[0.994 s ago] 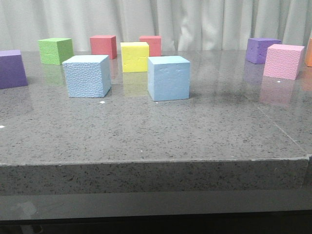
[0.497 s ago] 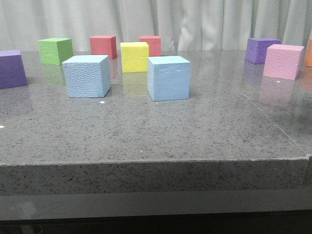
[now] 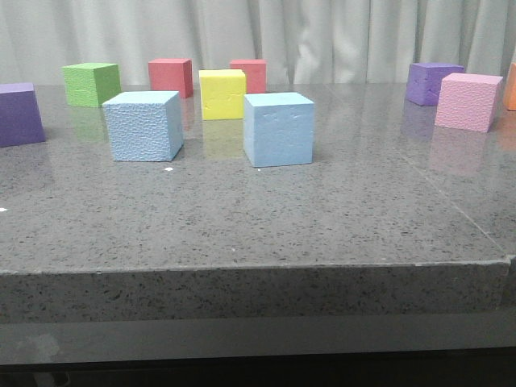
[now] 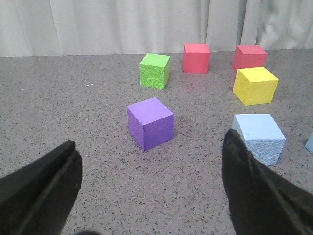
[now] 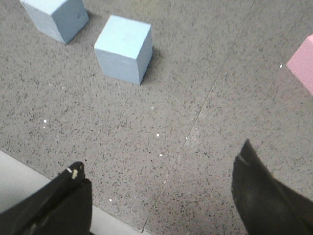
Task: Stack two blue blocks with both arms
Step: 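Open the right gripper and lift it away from the cube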
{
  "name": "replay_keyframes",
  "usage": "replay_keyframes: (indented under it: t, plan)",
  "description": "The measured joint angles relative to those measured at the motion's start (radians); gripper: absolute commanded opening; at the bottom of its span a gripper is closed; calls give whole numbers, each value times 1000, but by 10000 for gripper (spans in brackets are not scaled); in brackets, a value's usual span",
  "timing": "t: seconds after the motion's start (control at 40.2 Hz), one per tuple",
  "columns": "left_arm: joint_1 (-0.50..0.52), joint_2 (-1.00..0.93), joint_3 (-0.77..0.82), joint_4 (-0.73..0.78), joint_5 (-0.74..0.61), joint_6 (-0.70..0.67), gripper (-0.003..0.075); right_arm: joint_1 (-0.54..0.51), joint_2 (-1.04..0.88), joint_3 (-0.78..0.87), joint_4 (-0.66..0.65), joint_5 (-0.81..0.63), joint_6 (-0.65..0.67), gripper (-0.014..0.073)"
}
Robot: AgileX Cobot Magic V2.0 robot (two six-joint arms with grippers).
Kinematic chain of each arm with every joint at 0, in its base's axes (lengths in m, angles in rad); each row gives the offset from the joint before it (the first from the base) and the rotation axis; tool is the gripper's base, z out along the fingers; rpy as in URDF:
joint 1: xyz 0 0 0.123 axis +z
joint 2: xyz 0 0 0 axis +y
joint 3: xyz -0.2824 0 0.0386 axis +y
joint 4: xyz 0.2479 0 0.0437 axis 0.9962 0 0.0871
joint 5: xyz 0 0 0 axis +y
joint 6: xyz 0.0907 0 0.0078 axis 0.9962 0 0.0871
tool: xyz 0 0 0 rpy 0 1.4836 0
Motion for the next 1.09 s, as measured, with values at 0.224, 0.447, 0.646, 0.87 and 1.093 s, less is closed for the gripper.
replay_keyframes:
  t: [0.224,0.447,0.646,0.87,1.093]
  plan:
    - [0,0,0,0,0,0,564,0,-39,9,0,-49,0,596]
    - [0,26,-7,-49,-18,0,564,0,-39,9,0,-58,0,596]
    - [0,128,-81,-148,20,82,571,0,-37,11,2,-60,0,596]
    - [-83,303,-188,-307,53,278,669,0,-37,11,2,-62,0,596]
    - [-195,491,-265,-302,58,314,681,0,-37,11,2,-62,0,596]
